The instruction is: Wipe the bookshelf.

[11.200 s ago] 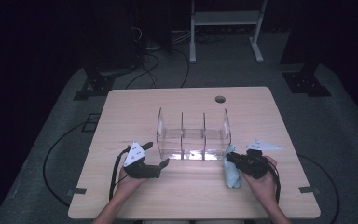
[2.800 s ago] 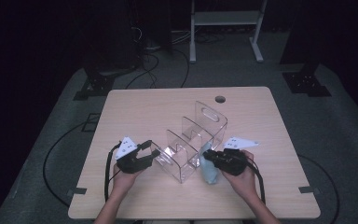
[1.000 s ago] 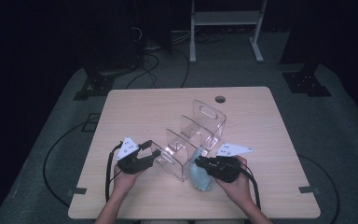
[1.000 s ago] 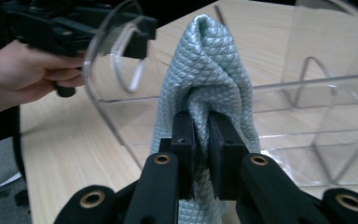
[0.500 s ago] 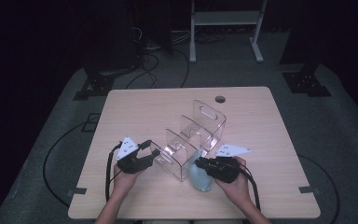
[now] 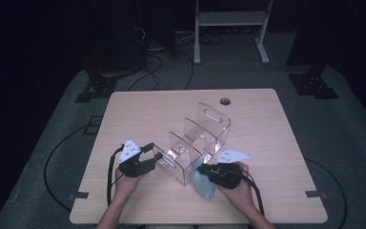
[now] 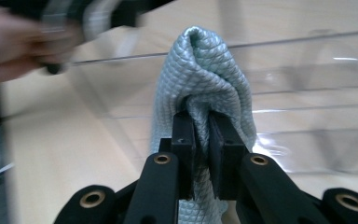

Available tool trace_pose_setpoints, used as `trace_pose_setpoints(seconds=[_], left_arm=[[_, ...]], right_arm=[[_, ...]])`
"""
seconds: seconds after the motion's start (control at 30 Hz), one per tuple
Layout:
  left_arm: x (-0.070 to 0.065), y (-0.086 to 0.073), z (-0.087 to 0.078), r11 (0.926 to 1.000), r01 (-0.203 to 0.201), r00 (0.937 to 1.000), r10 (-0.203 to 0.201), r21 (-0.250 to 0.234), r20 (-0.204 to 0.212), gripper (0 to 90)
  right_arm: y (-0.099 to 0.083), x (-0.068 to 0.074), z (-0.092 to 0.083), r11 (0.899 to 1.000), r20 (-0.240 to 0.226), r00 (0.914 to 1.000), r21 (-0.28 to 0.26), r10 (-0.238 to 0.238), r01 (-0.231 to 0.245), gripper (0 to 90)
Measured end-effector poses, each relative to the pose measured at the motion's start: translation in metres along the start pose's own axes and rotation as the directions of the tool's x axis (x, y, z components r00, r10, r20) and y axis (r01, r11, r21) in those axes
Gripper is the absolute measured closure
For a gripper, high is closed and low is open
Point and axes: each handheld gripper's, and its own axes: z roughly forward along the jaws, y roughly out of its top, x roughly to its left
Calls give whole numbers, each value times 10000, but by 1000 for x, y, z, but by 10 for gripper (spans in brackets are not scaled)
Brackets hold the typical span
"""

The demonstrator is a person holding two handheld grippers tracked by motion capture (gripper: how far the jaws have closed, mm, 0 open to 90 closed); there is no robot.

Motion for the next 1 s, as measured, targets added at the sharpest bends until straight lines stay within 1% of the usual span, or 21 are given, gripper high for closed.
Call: trace_pose_setpoints(seconds=[0.03, 0.07, 0.1, 0.17, 0.27, 0.3, 0.37, 0.43, 0.5, 0.57, 0.63, 0.7, 0.73, 0.8, 0.83, 0.87, 0.93, 1.0], left_arm=[[0, 0, 0, 10000, 12, 10000, -12, -5, 21, 466], [-1, 0, 1, 10000, 2, 10000, -2, -14, 27, 466], [-1, 0, 1, 10000, 2, 10000, -2, -14, 27, 466], [-2, 1, 2, 10000, 9, 10000, -9, 8, -17, 465], [-2, 0, 2, 10000, 27, 9999, -27, -8, -109, 464], [-2, 0, 2, 10000, 27, 9999, -27, -8, -109, 464], [-2, 1, 1, 10000, -3, 9999, 3, 16, -154, 465], [-1, 0, 1, 10000, 5, 9999, -5, -7, -135, 466], [1, 0, 0, 10000, -28, 9999, 28, 13, -103, 466], [3, 1, -1, 10000, -37, 10000, 37, 42, 14, 466], [4, 1, -1, 10000, -53, 10000, 53, 59, 36, 465], [2, 2, -1, 9997, -248, 9996, 249, 35, -153, 456], [2, 2, -1, 9995, -300, 9991, 301, 45, -286, 432], [3, 2, -1, 9998, -181, 9994, 182, 47, -291, 421], [2, 2, -1, 9999, -164, 9994, 165, 52, -311, 424], [2, 2, -1, 9999, -142, 9993, 143, 37, -349, 439], [2, 2, 0, 9999, -159, 9993, 160, 50, -338, 453], [1, 3, 0, 10000, -62, 9991, 65, 74, -410, 469]], right_arm=[[0, -5, -1, 10000, 340, 9994, -23, 24, -23, 809], [0, -9, -2, 10000, 484, 9988, -44, 71, -69, 809], [1, -11, -3, 9999, 465, 9988, -45, 144, -142, 809], [0, -9, -2, 9999, 414, 9991, -43, 95, -94, 810], [0, 4, 1, 10000, 47, 10000, 60, -78, 77, 809], [-1, 9, 2, 9999, -140, 9999, 85, -77, 78, 809], [-1, 19, 4, 9997, -507, 9985, 131, -209, 216, 809], [-1, 26, 7, 9995, -818, 9963, 155, -278, 292, 809], [-1, 31, 9, 9990, -1067, 9935, 173, -387, 408, 809], [-1, 30, 9, 9991, -1197, 9922, 206, -340, 367, 811], [0, 25, 8, 9993, -1058, 9938, 128, -329, 345, 811], [1, 17, 4, 9998, -686, 9974, 47, -198, 202, 811], [2, 11, 2, 10000, -459, 9989, -41, -59, 57, 811], [3, -1, -1, 9997, -161, 9996, -80, 248, -250, 811], [2, -5, -2, 9991, -94, 9991, -90, 408, -409, 811], [2, -8, -2, 9989, -54, 9990, -94, 448, -448, 811], [3, -8, -2, 9988, -52, 9989, -75, 476, -476, 811], [4, 1, 1, 9996, -246, 9993, -50, 270, -271, 811]])
